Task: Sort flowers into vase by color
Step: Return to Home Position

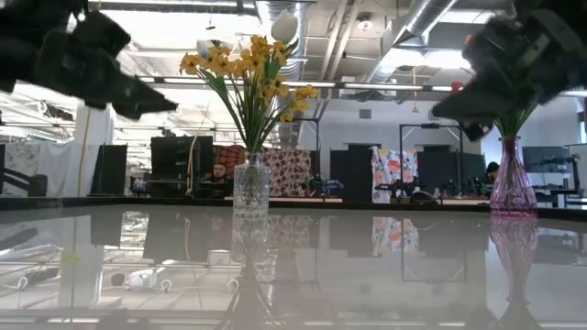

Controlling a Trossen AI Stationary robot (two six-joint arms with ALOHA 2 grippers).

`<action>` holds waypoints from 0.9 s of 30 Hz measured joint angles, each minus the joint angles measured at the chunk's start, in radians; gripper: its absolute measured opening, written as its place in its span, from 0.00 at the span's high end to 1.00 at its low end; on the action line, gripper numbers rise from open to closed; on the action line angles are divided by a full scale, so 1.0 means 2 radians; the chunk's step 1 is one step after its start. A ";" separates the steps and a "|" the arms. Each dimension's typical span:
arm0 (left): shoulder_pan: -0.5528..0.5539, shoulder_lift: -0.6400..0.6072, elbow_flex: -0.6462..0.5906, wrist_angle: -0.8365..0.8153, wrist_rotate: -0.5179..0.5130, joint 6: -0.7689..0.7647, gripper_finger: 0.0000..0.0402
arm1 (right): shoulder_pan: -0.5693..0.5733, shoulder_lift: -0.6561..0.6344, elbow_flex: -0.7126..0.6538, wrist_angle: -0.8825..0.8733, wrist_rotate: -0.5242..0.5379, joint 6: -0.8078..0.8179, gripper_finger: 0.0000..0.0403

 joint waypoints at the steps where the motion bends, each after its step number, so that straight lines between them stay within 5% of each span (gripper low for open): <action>1: 0.005 0.000 -0.012 0.016 0.006 -0.008 0.49 | -0.002 -0.007 -0.016 0.019 0.001 0.002 0.94; 7: 0.021 -0.009 -0.053 0.056 0.012 -0.041 0.49 | -0.008 -0.055 -0.074 0.017 0.002 0.013 0.95; 19: 0.026 -0.042 -0.053 -0.013 0.040 -0.074 0.49 | -0.040 -0.266 -0.078 -0.177 -0.002 -0.011 0.95; 27: 0.026 -0.117 -0.053 -0.071 0.043 -0.081 0.49 | -0.046 -0.342 -0.085 -0.181 -0.012 -0.038 0.95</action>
